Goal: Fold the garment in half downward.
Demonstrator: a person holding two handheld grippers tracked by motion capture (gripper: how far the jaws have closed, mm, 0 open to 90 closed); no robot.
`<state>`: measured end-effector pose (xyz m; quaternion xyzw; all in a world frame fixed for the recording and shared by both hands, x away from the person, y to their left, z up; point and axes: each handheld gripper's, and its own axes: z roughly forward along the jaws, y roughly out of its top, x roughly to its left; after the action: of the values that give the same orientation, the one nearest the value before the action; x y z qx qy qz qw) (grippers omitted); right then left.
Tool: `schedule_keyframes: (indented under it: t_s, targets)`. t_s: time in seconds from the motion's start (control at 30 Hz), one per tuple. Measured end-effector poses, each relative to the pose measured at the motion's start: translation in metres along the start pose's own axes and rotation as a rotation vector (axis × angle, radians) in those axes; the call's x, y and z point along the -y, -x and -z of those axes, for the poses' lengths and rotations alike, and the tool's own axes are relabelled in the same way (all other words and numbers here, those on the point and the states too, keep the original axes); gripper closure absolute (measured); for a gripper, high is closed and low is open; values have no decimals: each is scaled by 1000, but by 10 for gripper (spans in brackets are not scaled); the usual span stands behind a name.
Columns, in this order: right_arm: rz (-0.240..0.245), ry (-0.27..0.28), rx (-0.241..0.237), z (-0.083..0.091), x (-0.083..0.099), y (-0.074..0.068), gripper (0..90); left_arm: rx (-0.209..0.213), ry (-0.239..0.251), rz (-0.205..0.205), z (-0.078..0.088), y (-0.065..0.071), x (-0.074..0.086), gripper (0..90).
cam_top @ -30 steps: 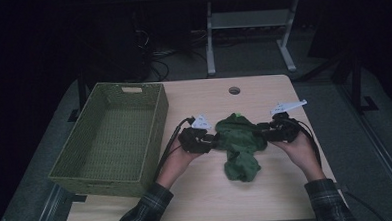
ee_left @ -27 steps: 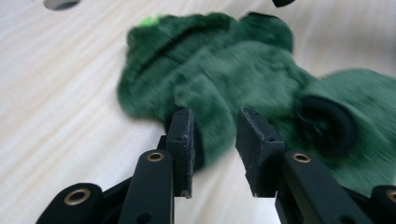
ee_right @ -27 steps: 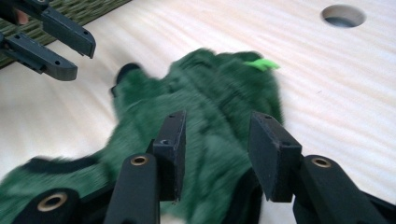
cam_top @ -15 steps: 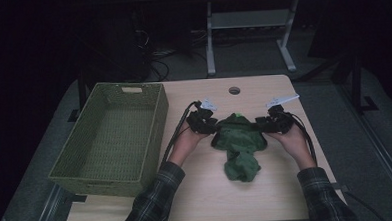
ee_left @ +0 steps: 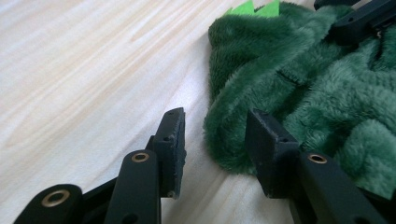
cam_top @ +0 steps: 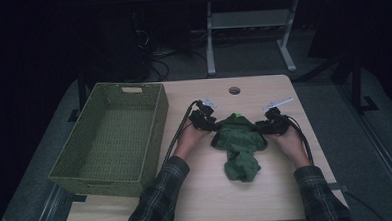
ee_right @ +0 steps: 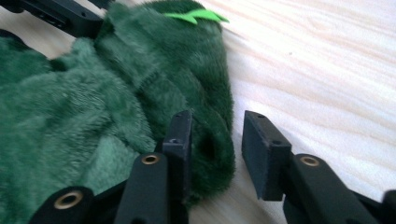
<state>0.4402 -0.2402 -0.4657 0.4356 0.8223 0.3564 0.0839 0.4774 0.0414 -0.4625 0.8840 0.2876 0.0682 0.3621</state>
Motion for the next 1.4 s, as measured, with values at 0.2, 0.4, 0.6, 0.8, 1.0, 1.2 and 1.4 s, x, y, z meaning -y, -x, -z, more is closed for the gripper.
schedule_keyframes:
  t_s: [0.2,0.4,0.6,0.8,1.0,1.2,1.4]
  targets:
    - [15,-15,19,-2,1,0,780,0,5,11,-5,1,2,630]
    - [10,-9,28,-2,2,0,860,-4,-18,-23,-5,5,1,781]
    - [9,-20,44,-2,1,-2,883,15,-16,-16,-5,5,2,881]
    - [19,-38,69,-1,-1,-5,883,12,-18,-2,-3,4,0,883]
    - [9,23,59,18,-16,-5,883,2,58,7,18,2,-15,883]
    - [-13,104,56,35,-33,1,884,-22,122,-6,36,2,-33,882]
    - [-15,128,57,46,-42,4,883,-33,170,-19,47,4,-46,882]
